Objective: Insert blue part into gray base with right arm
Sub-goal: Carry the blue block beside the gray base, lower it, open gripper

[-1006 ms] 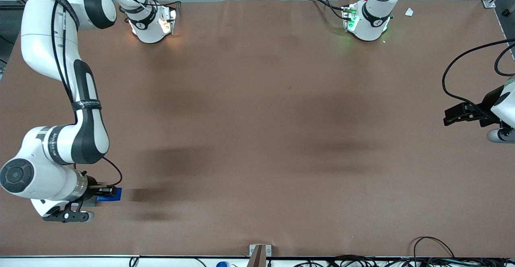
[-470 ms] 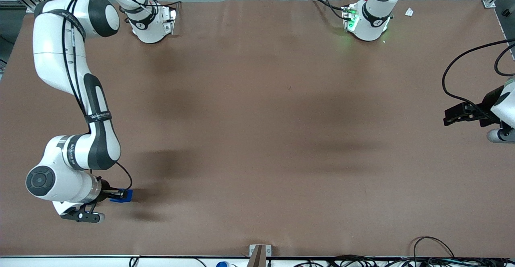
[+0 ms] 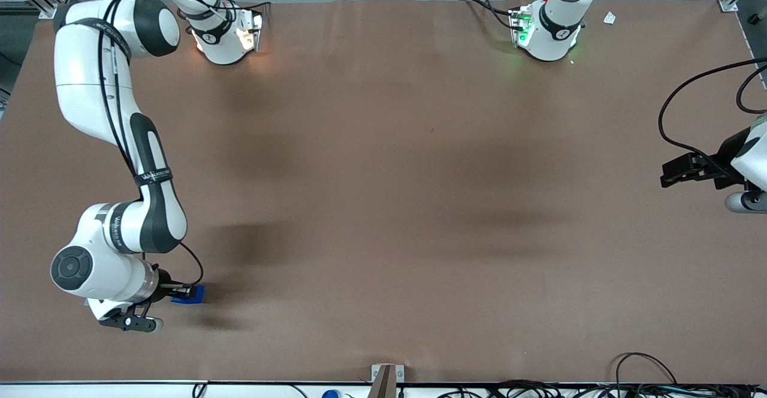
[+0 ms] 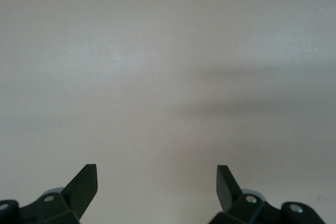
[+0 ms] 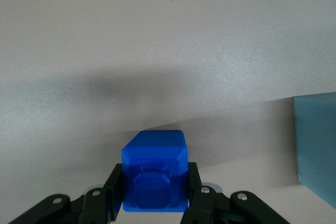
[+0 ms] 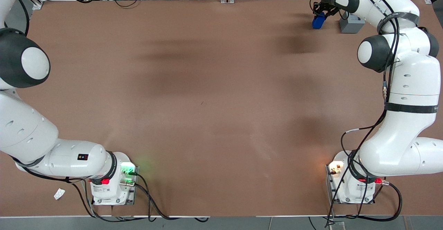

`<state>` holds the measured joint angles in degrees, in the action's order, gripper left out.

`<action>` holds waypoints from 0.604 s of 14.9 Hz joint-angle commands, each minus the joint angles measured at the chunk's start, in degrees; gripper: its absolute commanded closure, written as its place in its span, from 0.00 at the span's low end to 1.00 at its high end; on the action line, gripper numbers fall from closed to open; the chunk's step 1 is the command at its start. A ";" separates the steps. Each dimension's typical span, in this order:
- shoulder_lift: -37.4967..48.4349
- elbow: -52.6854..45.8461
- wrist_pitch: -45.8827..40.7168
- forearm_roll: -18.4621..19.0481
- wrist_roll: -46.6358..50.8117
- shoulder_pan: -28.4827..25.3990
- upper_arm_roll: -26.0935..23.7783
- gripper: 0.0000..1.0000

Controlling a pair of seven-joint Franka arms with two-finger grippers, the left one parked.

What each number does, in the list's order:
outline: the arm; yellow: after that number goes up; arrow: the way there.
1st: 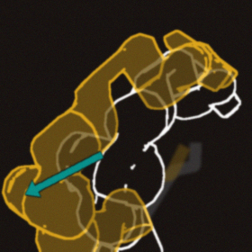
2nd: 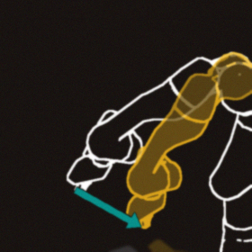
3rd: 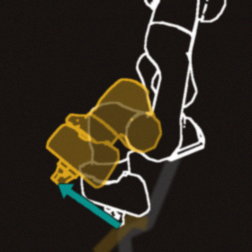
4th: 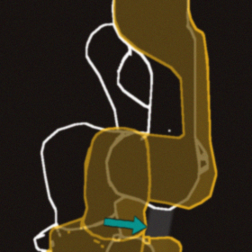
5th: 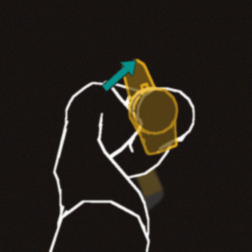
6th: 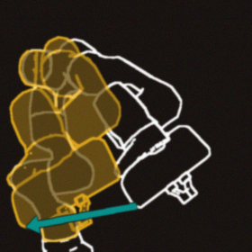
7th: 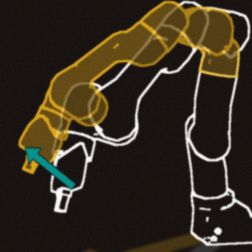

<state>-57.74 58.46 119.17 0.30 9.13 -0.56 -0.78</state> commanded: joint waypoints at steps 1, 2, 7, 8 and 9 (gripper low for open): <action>0.52 0.87 0.71 -0.48 0.10 -0.49 -0.01 1.00; 0.52 0.87 0.71 -0.39 0.36 -0.67 -0.01 0.97; 0.52 0.96 0.97 -0.30 0.19 -0.67 -0.01 0.25; 0.52 0.96 1.58 -0.48 0.19 -0.67 -0.09 0.14; 0.52 0.96 2.37 -0.74 0.28 -0.58 -0.01 0.00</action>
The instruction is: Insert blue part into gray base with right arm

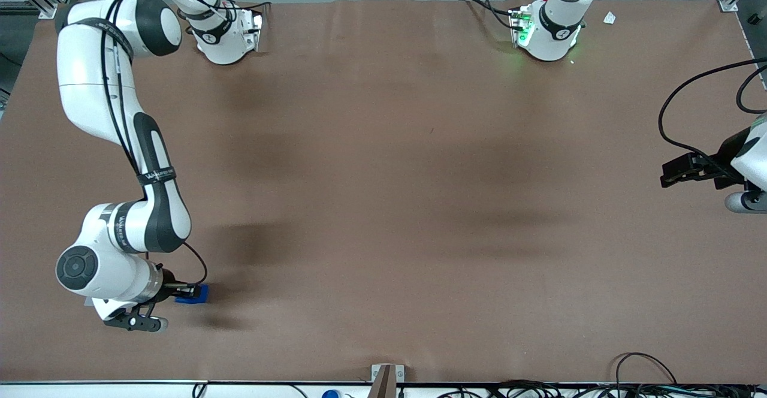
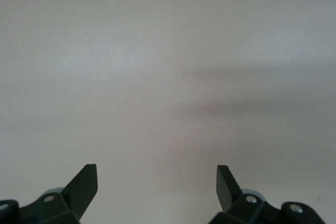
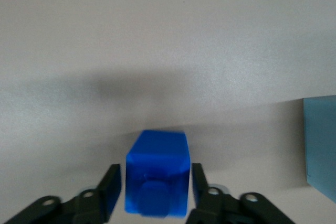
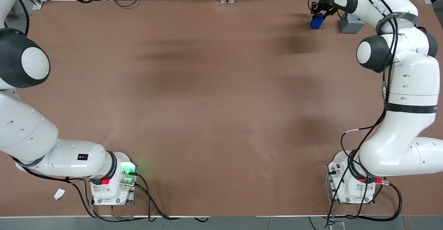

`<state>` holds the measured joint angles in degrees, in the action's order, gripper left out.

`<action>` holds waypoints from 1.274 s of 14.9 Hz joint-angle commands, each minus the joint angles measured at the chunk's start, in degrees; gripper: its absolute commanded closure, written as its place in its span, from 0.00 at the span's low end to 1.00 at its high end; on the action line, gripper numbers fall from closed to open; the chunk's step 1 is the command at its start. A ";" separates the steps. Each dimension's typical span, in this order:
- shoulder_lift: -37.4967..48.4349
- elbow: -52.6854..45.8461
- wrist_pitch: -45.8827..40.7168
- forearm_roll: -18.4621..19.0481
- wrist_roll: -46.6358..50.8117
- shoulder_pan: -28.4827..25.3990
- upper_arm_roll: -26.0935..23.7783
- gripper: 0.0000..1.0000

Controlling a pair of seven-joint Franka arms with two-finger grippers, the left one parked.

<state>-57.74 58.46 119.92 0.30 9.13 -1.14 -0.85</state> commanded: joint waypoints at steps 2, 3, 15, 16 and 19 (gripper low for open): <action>0.78 0.96 1.63 -0.82 -0.08 0.61 0.06 0.00; 1.13 0.96 1.54 -0.74 0.01 0.44 0.06 0.00; 21.32 0.96 -19.09 1.02 -5.25 4.39 -0.02 0.00; 23.35 0.96 -21.90 0.85 -6.31 4.48 -0.02 0.00; 28.89 1.13 -28.14 0.67 -6.40 4.48 -0.02 0.00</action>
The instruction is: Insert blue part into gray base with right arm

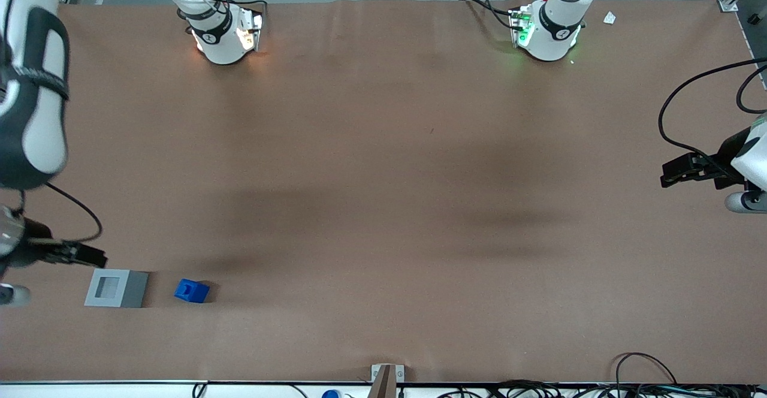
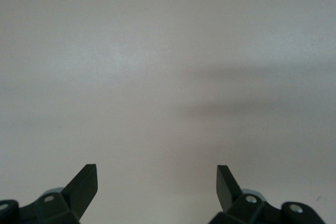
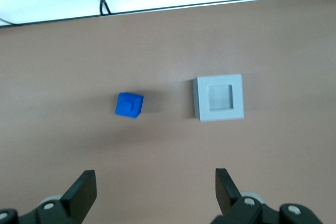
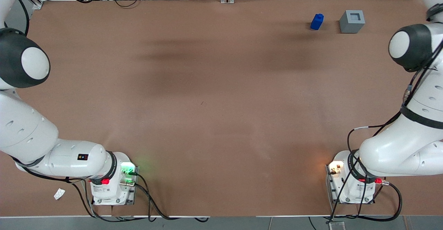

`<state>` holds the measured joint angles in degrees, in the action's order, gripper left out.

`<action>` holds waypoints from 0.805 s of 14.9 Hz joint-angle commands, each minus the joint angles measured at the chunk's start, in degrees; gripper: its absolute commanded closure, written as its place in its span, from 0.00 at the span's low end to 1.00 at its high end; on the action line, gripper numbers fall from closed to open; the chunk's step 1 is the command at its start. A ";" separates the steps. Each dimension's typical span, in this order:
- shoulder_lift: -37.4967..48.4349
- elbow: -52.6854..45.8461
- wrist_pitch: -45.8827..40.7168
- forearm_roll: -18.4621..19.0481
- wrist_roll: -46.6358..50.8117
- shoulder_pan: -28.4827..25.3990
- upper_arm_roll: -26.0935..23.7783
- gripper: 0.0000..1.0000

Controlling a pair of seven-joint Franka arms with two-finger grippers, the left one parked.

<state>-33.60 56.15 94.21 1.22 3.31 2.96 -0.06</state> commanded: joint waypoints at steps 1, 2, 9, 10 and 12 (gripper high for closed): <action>7.21 4.74 -4.11 -0.25 -0.58 0.29 -0.73 0.00; 11.15 8.93 -3.95 -0.25 -0.58 0.29 -0.82 0.00; 34.13 36.49 3.88 -0.16 -0.23 -0.32 -0.82 0.00; 34.48 36.05 3.52 -0.16 -0.23 -0.32 -0.82 0.00; 34.57 34.13 1.34 -0.08 -0.32 -0.23 -0.82 0.00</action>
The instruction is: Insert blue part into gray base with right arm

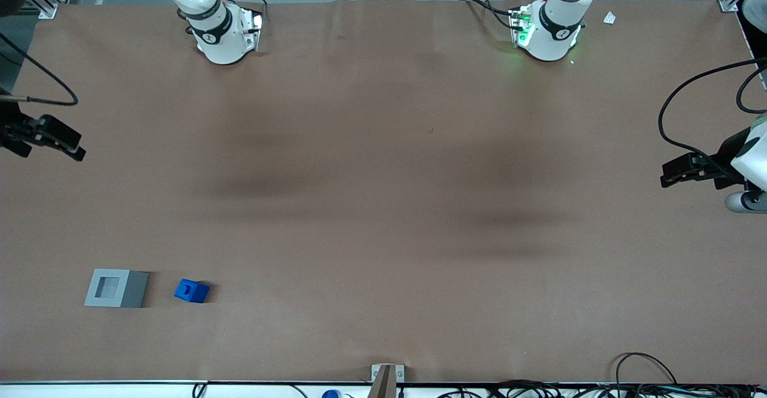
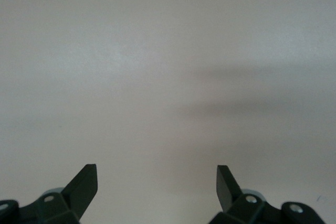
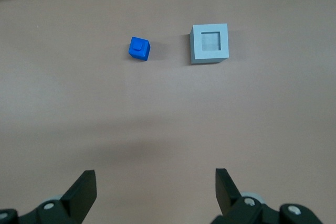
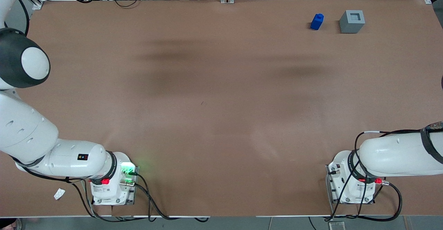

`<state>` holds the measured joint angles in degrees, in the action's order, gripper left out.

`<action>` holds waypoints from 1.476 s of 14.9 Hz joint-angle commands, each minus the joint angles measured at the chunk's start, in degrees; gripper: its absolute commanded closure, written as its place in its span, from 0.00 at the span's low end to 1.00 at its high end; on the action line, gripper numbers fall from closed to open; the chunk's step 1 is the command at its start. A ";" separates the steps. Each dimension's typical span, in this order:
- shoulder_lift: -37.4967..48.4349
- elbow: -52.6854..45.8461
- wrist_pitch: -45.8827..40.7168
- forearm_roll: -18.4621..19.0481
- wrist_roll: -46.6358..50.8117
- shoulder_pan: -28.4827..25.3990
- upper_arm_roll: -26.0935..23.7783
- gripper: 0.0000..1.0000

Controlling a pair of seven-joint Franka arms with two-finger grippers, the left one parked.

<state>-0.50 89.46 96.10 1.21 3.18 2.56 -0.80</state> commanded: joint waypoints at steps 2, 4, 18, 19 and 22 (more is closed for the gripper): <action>1.21 -1.12 -1.97 0.02 -0.02 0.17 -0.08 0.00; 1.21 -1.48 -2.49 0.37 -0.02 0.17 -0.08 0.00; 0.68 -3.50 -3.29 -0.16 -0.02 0.25 0.01 0.00; 0.68 -3.50 -3.29 -0.16 -0.02 0.34 0.01 0.00; 0.68 -3.50 -3.29 -0.07 -0.20 0.43 0.01 0.00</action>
